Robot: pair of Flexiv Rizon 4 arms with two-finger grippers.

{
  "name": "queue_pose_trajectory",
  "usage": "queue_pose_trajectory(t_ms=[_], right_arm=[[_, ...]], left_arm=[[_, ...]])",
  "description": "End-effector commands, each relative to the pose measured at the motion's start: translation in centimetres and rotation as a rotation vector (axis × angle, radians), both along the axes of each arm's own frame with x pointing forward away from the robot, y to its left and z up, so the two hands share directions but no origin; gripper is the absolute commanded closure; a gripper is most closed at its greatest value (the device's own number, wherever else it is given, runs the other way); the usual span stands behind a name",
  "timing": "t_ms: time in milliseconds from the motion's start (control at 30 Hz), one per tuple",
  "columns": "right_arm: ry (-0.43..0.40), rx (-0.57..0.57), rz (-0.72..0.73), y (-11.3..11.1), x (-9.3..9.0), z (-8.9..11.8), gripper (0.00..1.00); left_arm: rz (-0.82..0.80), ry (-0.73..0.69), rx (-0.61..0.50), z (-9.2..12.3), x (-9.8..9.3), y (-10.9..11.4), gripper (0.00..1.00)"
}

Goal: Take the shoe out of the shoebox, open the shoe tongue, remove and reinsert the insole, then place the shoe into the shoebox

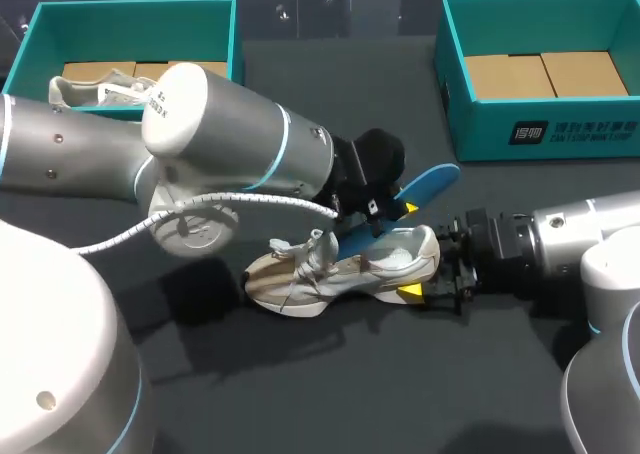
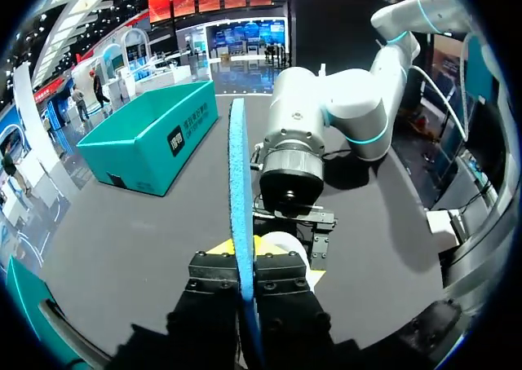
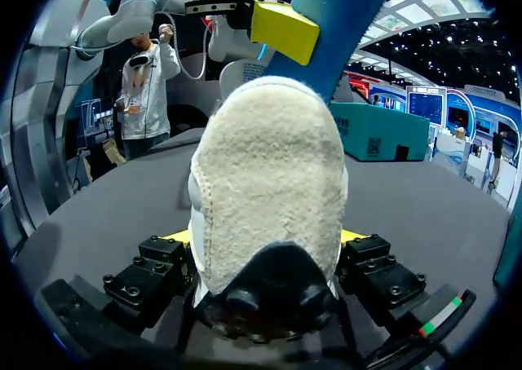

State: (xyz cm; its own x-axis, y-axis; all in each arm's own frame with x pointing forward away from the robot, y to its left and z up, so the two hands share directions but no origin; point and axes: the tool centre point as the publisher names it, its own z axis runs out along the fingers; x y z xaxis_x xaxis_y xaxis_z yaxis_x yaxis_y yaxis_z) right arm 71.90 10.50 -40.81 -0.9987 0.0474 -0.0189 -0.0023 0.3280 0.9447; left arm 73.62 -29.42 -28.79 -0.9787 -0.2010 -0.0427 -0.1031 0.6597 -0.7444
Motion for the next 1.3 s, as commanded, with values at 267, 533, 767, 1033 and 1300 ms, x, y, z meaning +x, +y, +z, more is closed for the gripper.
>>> queue_pose_trajectory(t_ms=[267, 533, 767, 1033, 1300], right_arm=[[0.000, -0.002, 0.000, 0.0, -0.1, 0.0, 1.00], [0.000, -0.002, 0.000, 0.0, -0.1, 0.0, 1.00], [0.000, -0.002, 0.000, 0.0, -0.1, 0.0, 1.00], [0.000, -0.002, 0.000, 0.0, -0.1, 0.0, 1.00], [0.000, -0.002, 0.000, 0.0, -0.1, 0.0, 1.00]], left_arm=[[-0.191, 0.157, -0.122, 5.8, -1.6, 1.4, 1.00], [-0.191, 0.157, -0.122, 5.8, -1.6, 1.4, 1.00], [-0.175, 0.167, -0.164, 6.8, -1.8, 1.9, 1.00], [-0.079, 0.221, -0.467, 15.5, -3.0, 5.8, 1.00], [-0.068, 0.260, -0.521, 16.7, -3.0, 6.3, 1.00]])
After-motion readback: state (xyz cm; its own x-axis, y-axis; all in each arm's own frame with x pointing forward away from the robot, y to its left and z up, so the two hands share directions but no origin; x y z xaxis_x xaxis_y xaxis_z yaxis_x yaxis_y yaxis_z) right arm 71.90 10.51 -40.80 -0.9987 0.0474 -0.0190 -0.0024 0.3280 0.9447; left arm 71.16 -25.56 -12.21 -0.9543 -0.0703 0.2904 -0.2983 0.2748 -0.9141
